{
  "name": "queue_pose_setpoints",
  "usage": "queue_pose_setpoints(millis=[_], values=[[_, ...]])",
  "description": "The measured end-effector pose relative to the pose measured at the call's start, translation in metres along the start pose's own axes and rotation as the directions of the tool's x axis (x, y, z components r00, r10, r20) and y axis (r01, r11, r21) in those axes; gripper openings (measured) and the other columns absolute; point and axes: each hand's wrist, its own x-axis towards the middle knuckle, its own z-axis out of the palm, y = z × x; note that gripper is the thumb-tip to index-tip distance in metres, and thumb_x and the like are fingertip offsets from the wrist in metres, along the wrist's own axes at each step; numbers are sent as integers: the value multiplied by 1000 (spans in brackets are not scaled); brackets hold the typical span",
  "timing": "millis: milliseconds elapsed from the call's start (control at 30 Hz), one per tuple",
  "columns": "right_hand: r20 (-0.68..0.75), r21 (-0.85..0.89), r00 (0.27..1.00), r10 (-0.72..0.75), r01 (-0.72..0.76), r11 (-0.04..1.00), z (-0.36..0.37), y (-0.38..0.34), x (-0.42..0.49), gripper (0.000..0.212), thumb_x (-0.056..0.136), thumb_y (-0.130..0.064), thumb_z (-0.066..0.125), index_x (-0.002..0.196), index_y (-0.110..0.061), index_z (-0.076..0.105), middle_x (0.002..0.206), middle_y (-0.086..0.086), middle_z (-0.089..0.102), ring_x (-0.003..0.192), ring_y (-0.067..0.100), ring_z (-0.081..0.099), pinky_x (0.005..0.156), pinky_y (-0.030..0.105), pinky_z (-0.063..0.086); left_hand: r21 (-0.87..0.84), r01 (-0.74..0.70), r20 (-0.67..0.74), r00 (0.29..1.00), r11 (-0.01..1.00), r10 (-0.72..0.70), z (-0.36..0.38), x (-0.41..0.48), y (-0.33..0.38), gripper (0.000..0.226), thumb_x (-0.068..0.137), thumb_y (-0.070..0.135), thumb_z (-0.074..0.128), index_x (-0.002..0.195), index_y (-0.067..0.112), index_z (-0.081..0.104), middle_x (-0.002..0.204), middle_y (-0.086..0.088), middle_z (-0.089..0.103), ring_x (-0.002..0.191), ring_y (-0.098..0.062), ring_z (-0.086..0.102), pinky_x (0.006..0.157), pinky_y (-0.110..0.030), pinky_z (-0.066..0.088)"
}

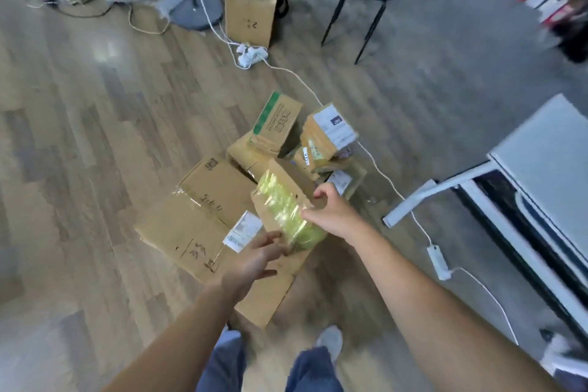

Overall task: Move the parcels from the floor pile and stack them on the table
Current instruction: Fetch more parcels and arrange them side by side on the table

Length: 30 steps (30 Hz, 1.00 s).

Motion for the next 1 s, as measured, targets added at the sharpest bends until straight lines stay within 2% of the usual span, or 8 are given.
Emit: queue_pose_setpoints(millis=[133,233,300,433,567,767,867,1000], values=[[-153,39,988,-20,27,999,-67,39,-57,41,77,-31,70,110,-27,47,113,-8,53,99,16,54,79,31,45,189,-69,50,997,980,61,65,-22,33,59,60,35,59,119,31,57,111,8,58,114,-18,54,93,-38,50],[-232,52,972,-39,53,997,-117,87,-101,38,74,-18,68,102,-30,46,111,-10,52,96,18,55,75,31,47,317,-159,24,987,935,160,117,-29,55,67,60,34,57,125,19,51,113,-3,58,105,-21,57,89,-40,50],[-274,35,960,-65,78,996,-152,128,-132,39,70,-14,69,95,-34,46,116,-12,53,103,19,55,85,35,49,465,-251,-12,957,849,289,159,-28,70,67,62,29,58,127,14,50,111,-7,60,96,-21,59,84,-39,51],[-317,-18,945,-74,72,997,-215,217,-197,40,69,-13,68,92,-36,45,129,-13,51,106,16,56,82,29,50,759,-470,192,823,450,535,271,-30,77,64,68,20,66,130,18,49,121,-8,54,112,-27,53,94,-39,45],[-410,-74,899,-151,133,988,-264,304,-258,42,68,-4,70,92,-30,47,131,-10,52,103,8,50,69,7,37,824,-567,482,709,9,515,402,-40,60,75,77,11,69,144,16,37,138,-12,40,126,-32,38,104,-32,31],[-494,-78,856,-150,129,989,-324,412,-332,44,60,-7,66,83,-38,45,130,-9,55,115,16,53,92,42,48,783,-481,621,649,-395,440,542,-48,36,84,75,19,68,147,32,27,151,2,27,143,-24,16,114,-48,24],[-530,-47,839,-124,116,992,-348,447,-353,41,64,0,63,89,-28,48,137,-11,50,118,11,45,90,31,42,703,-555,701,645,-444,304,595,-43,35,88,72,21,67,148,34,24,153,6,26,145,-22,15,115,-48,23],[-558,-56,823,-110,96,994,-372,492,-358,37,70,4,58,96,-21,49,145,-13,41,124,10,34,92,31,36,634,-692,770,605,-345,202,658,-25,33,75,70,13,64,139,30,38,126,1,45,121,-27,40,100,-38,40]])
